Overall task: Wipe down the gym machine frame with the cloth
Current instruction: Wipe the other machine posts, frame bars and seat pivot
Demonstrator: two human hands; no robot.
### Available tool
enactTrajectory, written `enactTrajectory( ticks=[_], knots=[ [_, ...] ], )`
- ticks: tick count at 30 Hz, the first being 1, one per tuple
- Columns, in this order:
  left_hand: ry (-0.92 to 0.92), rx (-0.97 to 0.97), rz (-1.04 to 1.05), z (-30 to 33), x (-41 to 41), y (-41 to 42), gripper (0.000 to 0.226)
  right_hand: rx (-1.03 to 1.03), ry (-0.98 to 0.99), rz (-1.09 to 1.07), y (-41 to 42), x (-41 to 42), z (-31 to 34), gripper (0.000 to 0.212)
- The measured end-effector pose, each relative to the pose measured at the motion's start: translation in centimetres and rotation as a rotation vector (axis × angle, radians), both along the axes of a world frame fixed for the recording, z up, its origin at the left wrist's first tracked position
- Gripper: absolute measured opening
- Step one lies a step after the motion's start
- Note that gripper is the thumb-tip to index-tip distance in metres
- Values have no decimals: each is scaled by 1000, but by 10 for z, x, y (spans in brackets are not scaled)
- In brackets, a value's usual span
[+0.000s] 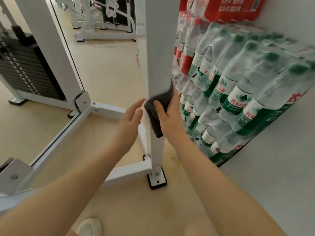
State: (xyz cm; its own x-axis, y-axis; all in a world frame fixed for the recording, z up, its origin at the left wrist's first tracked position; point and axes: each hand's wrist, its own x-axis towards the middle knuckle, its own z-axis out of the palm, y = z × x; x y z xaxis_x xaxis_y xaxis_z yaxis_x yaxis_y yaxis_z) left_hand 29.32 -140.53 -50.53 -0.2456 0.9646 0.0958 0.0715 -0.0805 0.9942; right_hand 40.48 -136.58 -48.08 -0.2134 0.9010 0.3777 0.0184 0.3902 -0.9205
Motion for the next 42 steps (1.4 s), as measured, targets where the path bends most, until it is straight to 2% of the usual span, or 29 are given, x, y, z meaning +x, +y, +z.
enactTrajectory(
  ticks=[5, 7, 9, 12, 15, 19, 22, 24, 28, 31, 33, 35, 40, 42],
  knots=[
    [-45, -105, -132, -34, 16, -6, 51, -337, -194, -12, -18, 16, -108, 62],
    [-100, -114, -126, -39, 17, -6, 54, -405, -198, 16, -26, 16, -116, 63],
    [-126, -109, -118, -45, 15, -2, 50, -386, -127, 29, -22, 14, -105, 57],
    [-108, -105, -92, -50, 14, 2, 39, -237, -40, 15, -7, 12, -70, 59],
    [-100, -103, -59, -53, 14, 5, 41, -97, -12, 39, -3, 12, -50, 60],
    [-94, -75, -69, -68, 12, 6, 44, -116, 28, 58, -1, 10, -64, 61],
    [-98, -56, -59, -85, 9, 2, 44, -195, 31, 67, -1, 15, -104, 57],
    [-25, -75, -95, -99, 7, 1, 43, -270, 12, 68, -1, 19, -142, 57],
    [45, -179, -114, -132, 8, 3, 50, -490, -77, 11, -10, 25, -226, 55],
    [46, -270, -156, -153, 10, 3, 59, -587, -151, -64, -15, 23, -264, 53],
    [33, -296, -184, -162, 12, 4, 65, -602, -126, -72, -14, 23, -264, 50],
    [0, -285, -184, -165, 15, 3, 62, -573, -81, -46, -12, 26, -246, 49],
    [-4, -274, -124, -166, 19, 6, 47, -324, 39, 49, -2, 31, -180, 59],
    [-21, -288, -113, -164, 19, 6, 42, -297, 86, 83, 2, 31, -170, 61]
  ],
)
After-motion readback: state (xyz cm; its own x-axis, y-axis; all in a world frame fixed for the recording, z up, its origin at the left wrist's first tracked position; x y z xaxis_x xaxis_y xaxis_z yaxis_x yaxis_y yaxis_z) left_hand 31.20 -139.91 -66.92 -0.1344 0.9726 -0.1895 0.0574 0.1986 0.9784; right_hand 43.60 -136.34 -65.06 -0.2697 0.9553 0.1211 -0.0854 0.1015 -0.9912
